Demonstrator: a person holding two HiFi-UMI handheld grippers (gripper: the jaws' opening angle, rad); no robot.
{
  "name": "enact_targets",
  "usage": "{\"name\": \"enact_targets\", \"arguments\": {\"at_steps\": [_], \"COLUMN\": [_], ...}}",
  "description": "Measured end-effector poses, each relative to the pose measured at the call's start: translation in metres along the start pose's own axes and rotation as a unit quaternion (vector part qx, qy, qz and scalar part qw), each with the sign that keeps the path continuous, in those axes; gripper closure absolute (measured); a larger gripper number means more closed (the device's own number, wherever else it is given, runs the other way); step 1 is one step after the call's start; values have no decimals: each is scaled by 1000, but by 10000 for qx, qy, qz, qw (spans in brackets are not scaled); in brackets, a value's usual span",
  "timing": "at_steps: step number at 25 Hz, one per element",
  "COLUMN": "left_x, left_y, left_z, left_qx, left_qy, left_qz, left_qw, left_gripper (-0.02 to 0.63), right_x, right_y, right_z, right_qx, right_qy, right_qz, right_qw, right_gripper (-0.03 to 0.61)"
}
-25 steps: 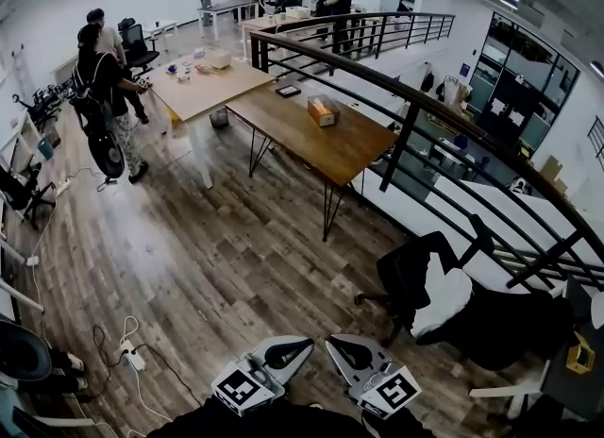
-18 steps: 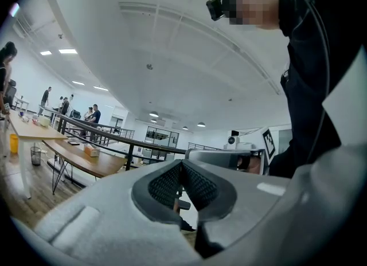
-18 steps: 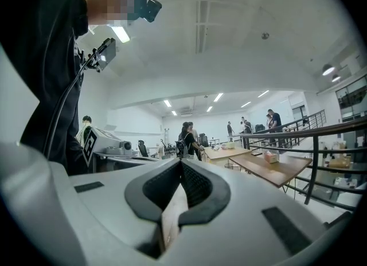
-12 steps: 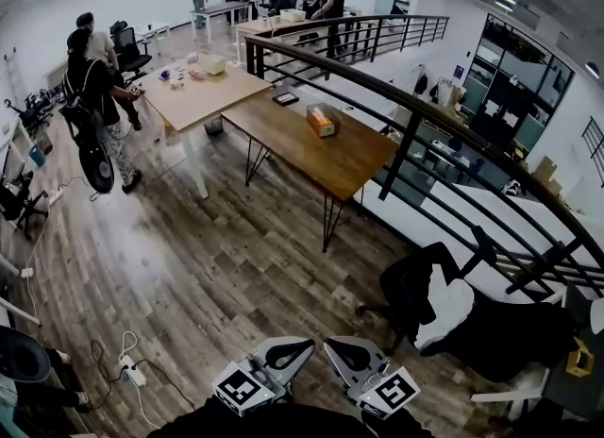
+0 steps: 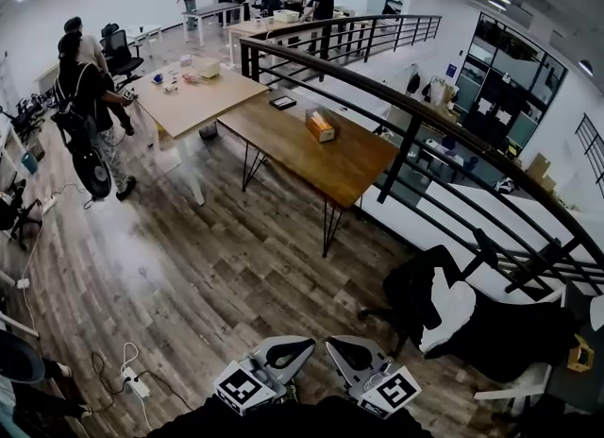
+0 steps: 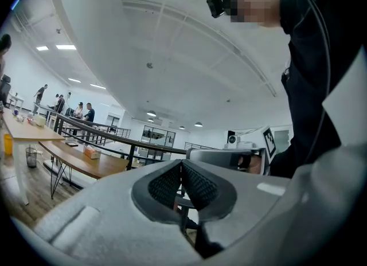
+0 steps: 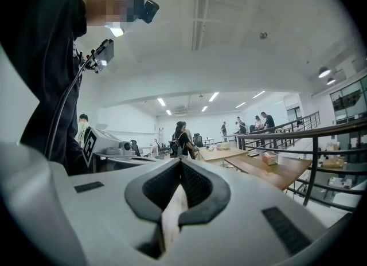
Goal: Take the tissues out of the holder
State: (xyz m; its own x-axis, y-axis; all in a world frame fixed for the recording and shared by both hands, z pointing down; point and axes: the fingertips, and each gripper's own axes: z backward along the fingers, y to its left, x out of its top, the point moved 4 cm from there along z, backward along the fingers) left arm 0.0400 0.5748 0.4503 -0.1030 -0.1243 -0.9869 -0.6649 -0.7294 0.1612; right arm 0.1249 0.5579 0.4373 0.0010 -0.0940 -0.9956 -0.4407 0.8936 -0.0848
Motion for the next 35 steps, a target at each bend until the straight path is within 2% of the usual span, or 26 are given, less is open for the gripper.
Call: {"name": "enact_targets", "arguments": {"at_steps": [7, 10, 13, 18, 26, 29, 35], "left_x": [7, 5, 7, 12, 19, 21, 31], "left_y": [21, 32, 40, 56, 90, 102, 128], "left_z": [-1, -1, -6, -17, -52, -67, -103], "left_qx": [12, 19, 76, 161, 221, 216, 274], "left_qy": [-46, -17, -50, -48, -24, 32, 40], "left_qz": [115, 44, 165, 93, -18, -155, -118], "left_qw": [9999, 10000, 9998, 9998, 9998, 9996, 9995], "left_gripper": [604, 604, 604, 604, 604, 604, 605], "right_x": [4, 3, 4, 5, 16, 14, 22], "right_y": [-10, -16, -25, -42, -82, -101, -145], "right_z": [-19, -29, -36, -46, -71, -76, -90], "right_qx": [-48, -20, 7, 38, 302, 300, 314], "right_qy": [23, 29, 19, 32, -144, -67, -54], "right_qz": [-10, -11, 5, 101, 149, 136, 129], "right_qw": [10000, 10000, 10000, 9999, 9993, 9994, 9994], "right_gripper": [574, 574, 574, 574, 574, 574, 574]}}
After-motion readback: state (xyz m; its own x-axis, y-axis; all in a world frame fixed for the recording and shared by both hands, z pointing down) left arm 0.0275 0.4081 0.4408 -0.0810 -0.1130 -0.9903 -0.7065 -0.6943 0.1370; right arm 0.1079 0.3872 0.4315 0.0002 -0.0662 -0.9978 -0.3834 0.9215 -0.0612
